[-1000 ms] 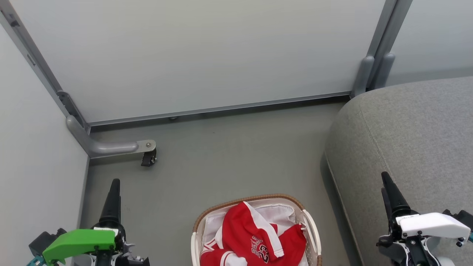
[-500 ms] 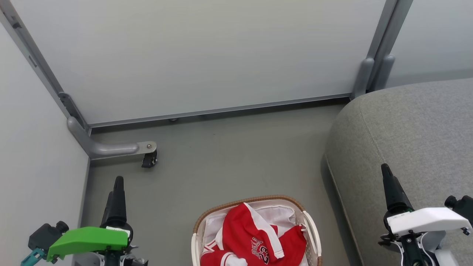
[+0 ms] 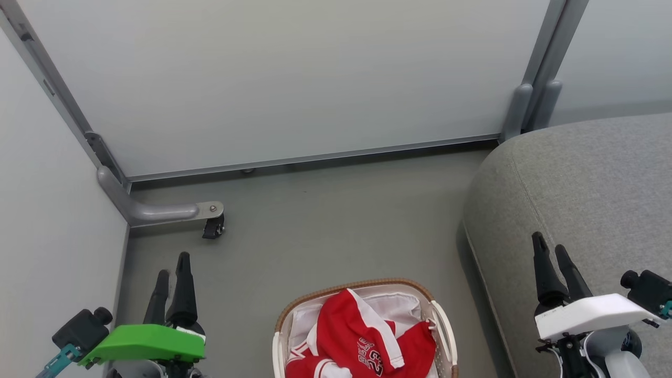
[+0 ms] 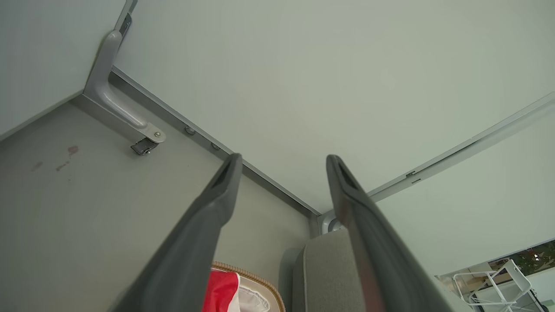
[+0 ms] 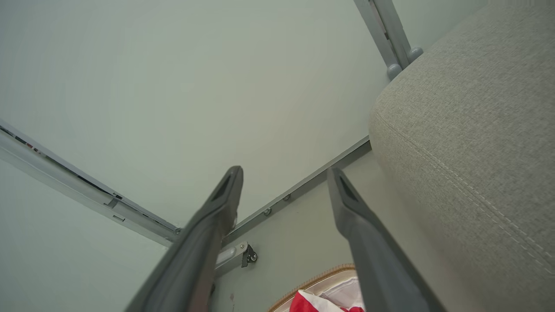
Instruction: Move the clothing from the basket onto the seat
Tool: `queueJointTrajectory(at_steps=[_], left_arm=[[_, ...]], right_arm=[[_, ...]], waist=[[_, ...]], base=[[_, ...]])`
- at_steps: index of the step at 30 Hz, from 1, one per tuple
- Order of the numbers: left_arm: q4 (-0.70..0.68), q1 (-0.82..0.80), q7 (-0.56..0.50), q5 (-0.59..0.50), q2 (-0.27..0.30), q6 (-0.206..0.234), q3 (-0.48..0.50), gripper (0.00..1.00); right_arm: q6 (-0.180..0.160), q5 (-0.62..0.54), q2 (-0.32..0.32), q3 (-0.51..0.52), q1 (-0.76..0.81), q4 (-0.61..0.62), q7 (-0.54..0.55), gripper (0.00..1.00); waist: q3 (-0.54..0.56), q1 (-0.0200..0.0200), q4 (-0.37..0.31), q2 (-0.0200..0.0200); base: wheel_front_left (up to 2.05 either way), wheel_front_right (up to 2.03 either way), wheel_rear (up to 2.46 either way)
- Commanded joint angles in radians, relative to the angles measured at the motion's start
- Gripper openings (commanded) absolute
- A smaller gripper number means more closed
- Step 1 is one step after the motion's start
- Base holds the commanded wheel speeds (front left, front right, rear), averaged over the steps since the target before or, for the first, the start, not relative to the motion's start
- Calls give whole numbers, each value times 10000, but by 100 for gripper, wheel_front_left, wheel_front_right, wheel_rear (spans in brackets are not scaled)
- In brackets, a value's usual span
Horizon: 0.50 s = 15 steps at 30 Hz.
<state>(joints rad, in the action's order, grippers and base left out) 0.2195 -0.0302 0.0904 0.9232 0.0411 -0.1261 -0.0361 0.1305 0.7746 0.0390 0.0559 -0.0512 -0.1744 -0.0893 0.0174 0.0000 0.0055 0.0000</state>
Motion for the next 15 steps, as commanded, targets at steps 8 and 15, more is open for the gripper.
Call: queueJointTrajectory(at_steps=[8, 15], left_arm=[[132, 94, 306, -1249, 76, 7, -243, 100], [302, 101, 492, -1857, 83, 2, -380, 100]], right_arm=[[2, -1389, 76, -211, 92, 130, -311, 100], [2, -2221, 86, -306, 129, 76, -501, 100]], waist=[[-10, 0, 20, 0], [-8, 0, 58, 0]], base=[[0, 0, 0], [0, 0, 0]])
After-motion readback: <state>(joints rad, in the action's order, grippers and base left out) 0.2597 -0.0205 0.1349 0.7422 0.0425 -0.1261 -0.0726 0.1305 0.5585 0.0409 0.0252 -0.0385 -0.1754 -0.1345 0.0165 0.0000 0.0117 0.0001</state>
